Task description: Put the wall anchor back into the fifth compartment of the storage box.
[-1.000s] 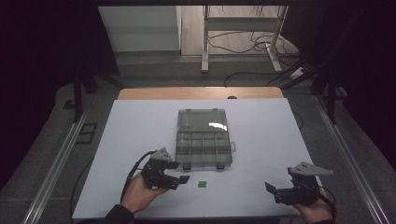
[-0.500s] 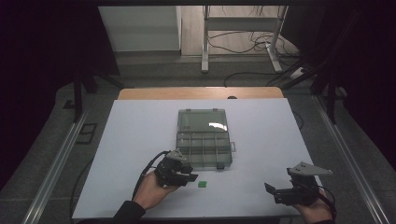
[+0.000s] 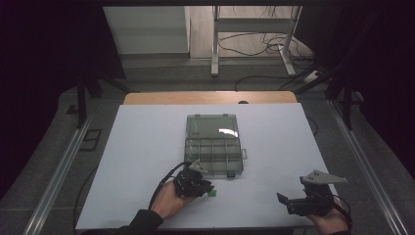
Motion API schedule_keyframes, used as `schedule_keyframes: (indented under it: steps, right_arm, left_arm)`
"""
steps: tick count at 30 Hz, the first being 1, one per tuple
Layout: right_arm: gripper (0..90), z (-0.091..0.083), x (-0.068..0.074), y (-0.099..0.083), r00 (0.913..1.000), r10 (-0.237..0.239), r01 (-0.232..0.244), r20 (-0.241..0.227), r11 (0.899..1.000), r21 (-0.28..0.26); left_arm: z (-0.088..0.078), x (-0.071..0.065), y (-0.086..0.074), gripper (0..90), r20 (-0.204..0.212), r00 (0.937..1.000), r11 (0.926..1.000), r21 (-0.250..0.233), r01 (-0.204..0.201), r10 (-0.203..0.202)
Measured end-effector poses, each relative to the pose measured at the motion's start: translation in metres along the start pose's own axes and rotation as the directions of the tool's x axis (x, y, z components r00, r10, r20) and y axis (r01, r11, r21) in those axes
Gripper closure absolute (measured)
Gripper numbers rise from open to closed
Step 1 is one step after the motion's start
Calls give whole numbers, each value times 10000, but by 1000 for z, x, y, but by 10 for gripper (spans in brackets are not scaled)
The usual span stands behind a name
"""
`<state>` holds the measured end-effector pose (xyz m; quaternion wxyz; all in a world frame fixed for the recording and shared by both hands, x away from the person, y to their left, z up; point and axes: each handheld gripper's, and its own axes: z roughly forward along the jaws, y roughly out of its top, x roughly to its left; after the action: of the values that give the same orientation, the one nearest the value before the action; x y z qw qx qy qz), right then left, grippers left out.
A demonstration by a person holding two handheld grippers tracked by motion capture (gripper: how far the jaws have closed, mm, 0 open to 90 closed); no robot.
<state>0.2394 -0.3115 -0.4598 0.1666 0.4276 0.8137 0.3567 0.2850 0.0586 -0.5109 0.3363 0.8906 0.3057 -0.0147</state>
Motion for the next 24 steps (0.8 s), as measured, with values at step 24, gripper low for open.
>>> schedule_keyframes:
  steps: [24]
  right_arm:
    - [0,0,0,0,10000,-40,40,-7,10000,72]
  left_arm:
    - [18,-1,4,808,-422,9985,9986,395,-337,354]
